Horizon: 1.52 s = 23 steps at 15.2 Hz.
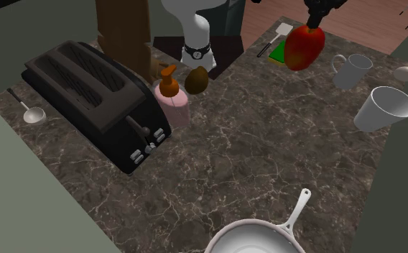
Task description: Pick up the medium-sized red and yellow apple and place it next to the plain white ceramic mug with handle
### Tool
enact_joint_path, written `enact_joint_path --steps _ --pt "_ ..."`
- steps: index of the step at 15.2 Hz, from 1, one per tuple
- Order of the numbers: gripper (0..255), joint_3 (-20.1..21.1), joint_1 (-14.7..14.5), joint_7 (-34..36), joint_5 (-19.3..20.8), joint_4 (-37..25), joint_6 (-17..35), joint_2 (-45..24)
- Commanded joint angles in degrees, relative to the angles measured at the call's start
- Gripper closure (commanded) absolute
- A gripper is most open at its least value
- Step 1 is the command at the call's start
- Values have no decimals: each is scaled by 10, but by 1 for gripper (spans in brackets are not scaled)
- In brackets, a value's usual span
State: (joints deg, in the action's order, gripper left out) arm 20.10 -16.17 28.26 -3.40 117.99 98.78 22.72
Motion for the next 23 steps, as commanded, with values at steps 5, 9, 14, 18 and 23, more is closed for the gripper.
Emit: enact_joint_path --steps 5,9,14,18,23 --pt "255 63 -24 86 -11 -27 -6 -20" --pt "255 108 -39 148 -12 -56 -11 -45" --pt "255 170 -55 232 2 -108 -19 -94" --pt "255 223 -70 308 32 -163 -28 -152" --pt "255 285 -108 416 102 -251 -51 -255"
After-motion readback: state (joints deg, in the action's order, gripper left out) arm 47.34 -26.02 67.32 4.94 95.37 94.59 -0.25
